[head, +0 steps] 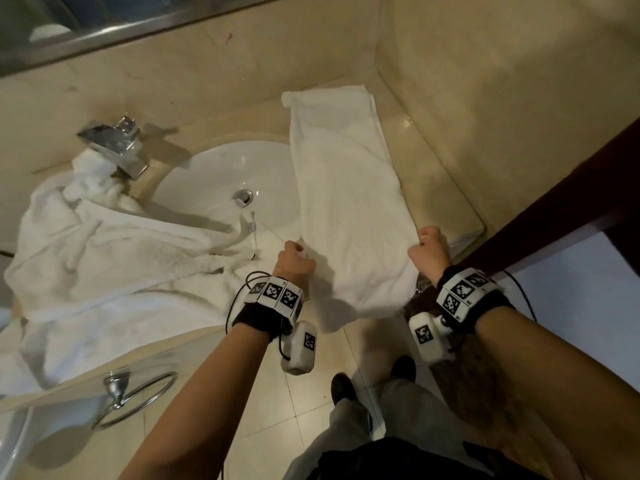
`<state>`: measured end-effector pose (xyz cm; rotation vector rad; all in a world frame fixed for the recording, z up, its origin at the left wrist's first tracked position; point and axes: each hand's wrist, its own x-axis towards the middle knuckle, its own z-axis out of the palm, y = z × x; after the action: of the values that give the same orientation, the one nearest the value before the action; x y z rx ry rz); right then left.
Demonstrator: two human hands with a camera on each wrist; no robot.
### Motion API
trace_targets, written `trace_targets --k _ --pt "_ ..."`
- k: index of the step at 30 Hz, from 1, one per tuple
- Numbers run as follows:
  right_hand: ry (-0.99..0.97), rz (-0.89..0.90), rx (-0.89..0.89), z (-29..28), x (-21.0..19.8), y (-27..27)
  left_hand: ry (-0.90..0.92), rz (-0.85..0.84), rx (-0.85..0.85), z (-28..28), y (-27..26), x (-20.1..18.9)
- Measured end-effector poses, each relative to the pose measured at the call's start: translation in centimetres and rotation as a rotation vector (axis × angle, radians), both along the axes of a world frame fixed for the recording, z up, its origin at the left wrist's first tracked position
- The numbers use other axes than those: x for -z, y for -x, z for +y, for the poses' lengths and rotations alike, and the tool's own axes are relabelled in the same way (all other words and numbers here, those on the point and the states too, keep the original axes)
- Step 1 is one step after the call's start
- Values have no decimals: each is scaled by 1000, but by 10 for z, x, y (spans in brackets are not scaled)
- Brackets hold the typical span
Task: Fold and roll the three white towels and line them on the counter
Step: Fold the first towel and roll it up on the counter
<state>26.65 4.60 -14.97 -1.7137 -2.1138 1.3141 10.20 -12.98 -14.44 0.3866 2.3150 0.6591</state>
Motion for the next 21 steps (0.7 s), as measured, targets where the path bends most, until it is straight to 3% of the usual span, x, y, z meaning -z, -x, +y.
trace_targets --k 3,7,16,21 --pt "-90 -146 -108 13 -8 22 -16 66 98 14 13 -8" --pt "-73 -137 -162 36 -23 56 -20 125 173 43 40 -23" --pt "-98 -61 -192 151 -49 182 -20 278 63 145 158 -63" --pt "-111 -139 -291 213 -48 247 72 314 36 198 212 -69"
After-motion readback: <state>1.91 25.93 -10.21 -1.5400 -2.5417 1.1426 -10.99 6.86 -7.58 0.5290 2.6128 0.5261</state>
